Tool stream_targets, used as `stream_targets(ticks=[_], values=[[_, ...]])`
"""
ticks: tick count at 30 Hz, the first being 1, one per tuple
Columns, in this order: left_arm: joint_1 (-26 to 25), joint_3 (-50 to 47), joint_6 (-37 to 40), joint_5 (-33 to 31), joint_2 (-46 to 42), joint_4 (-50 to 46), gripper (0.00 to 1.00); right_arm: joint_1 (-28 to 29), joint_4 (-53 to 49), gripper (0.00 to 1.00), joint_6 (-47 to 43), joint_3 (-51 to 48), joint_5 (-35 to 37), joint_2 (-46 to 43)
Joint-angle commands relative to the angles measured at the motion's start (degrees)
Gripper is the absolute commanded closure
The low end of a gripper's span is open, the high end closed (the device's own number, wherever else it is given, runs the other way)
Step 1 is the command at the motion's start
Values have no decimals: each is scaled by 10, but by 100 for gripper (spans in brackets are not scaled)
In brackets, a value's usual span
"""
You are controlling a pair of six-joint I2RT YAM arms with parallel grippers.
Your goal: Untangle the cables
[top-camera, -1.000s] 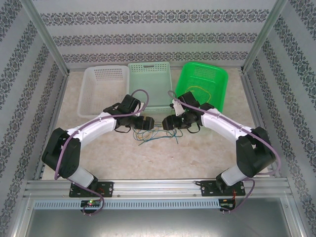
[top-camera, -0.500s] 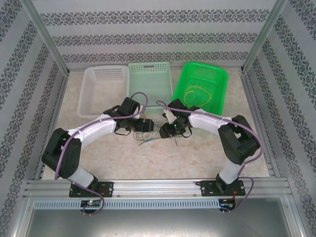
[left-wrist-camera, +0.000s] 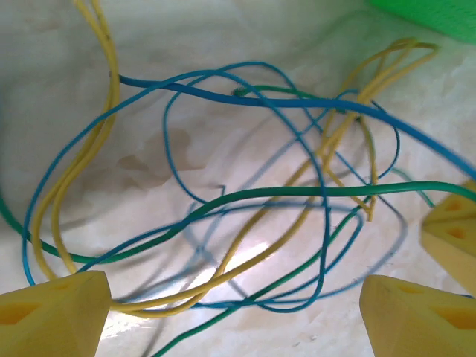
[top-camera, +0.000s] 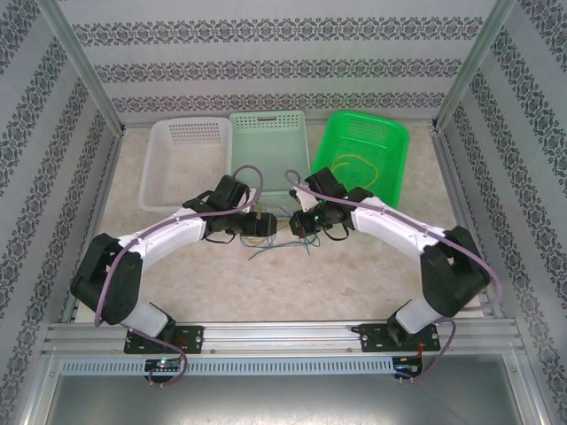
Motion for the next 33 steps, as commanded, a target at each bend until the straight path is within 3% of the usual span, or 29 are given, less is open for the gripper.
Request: stream_targets(ticks=[1,10,21,26,33], values=[[-7,-11,28,9,-45,42,12,5,-11,100,-8,24,1,-33],[-8,-43,28,-27,-93,70,12,7,-4,100,-12,15,-22,-66],[-6,-59,-22,-35,-131,132,8,25,8,100,-13,-5,-15,-38],[1,-69,-40,-58,-138,115,8,38,12,100,-14,-13,-7,-11],[19,-91,-93,-26,-132,125,6,66,50,100,-10,-16,24,9]])
